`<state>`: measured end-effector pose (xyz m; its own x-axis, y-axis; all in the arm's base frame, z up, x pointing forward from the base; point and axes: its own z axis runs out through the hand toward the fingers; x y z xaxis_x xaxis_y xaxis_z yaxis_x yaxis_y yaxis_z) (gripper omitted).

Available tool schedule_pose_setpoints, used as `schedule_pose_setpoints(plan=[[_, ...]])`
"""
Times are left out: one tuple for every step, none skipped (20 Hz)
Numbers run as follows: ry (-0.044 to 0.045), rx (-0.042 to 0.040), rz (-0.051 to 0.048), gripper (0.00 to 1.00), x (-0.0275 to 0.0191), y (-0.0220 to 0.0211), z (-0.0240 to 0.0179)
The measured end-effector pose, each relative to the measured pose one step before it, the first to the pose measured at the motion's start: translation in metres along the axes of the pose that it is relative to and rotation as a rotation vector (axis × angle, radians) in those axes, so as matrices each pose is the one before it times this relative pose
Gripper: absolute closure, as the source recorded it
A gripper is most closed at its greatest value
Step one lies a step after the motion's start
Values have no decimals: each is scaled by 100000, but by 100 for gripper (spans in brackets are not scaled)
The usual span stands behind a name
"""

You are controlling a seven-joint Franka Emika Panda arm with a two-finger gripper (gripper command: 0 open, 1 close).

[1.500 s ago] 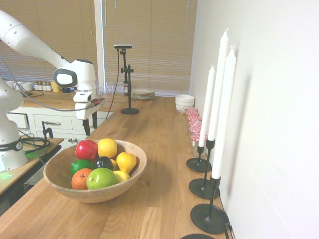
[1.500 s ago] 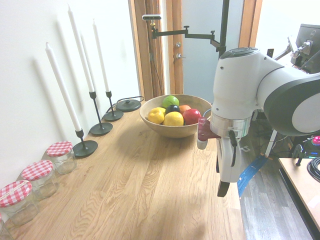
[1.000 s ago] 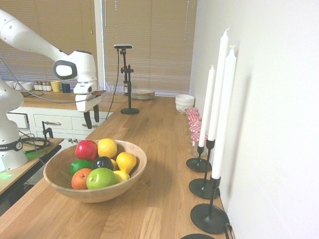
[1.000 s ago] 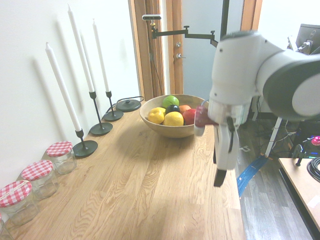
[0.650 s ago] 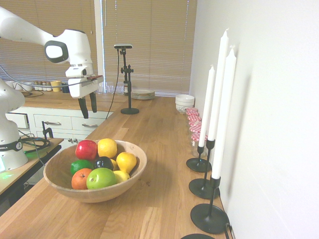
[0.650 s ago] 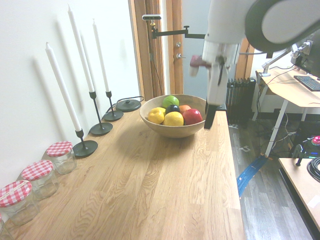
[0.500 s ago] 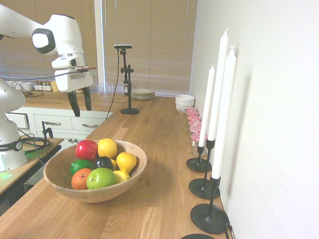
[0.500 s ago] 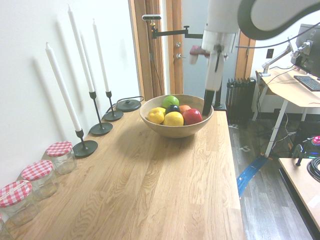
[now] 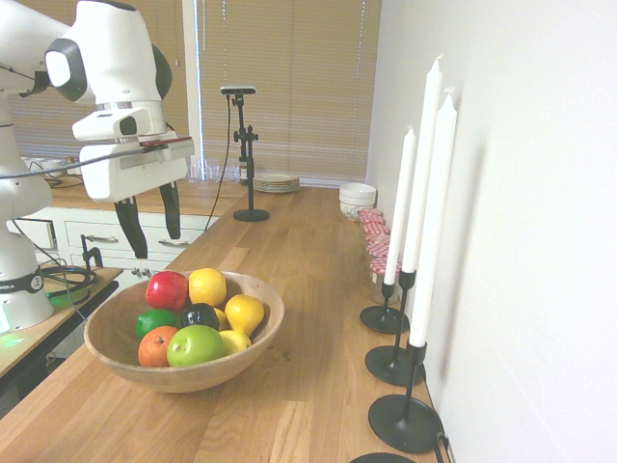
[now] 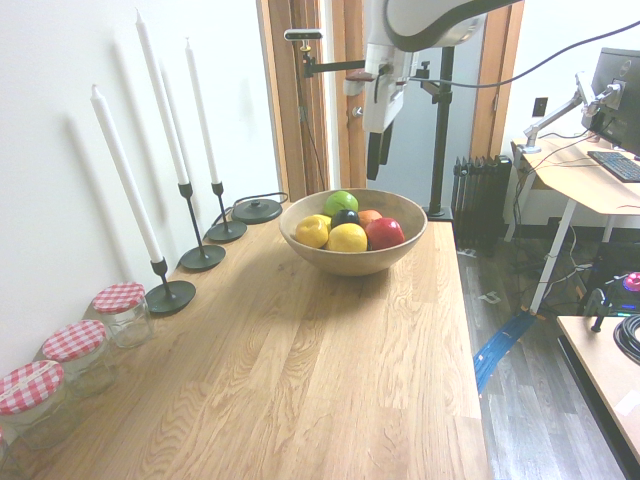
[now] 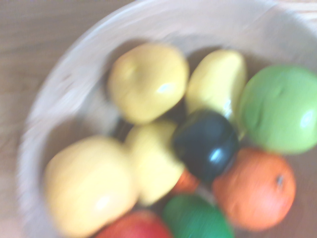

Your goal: Take plum out of the basket

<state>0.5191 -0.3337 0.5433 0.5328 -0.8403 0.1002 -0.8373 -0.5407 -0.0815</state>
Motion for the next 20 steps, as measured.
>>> schedule_pose_setpoints(plan=[[-791, -577, 160, 0, 968, -589, 647], [-798, -610, -47, 0, 807, -755, 698], [-817, -748, -217, 0, 712, -773, 755], [-1072, -764, -293, 0, 615, -776, 935], [-1027, -695, -391, 0, 487, -719, 913], [-909, -655, -334, 0, 469, -672, 946], [-939, -649, -209, 0, 397, -535, 884], [-720, -685, -159, 0, 347, -430, 765], [-521, -601, -18, 0, 283, -295, 637], [-701, -505, 125, 0, 196, -144, 573], [-745, -441, 233, 0, 130, -6, 542], [-730, -455, 373, 0, 137, 95, 558], [-785, -372, 415, 0, 144, 162, 568], [-1067, -217, 481, 0, 99, 177, 643], [-1398, -80, 437, 0, -15, 120, 766], [-1157, -132, 341, 0, -54, 111, 742], [-992, -227, 274, 0, -78, 119, 732], [-716, -23, 203, 0, -90, 58, 635], [-565, 473, 221, 0, -97, -27, 186], [-269, -14, 26, 0, -51, 2, 109]])
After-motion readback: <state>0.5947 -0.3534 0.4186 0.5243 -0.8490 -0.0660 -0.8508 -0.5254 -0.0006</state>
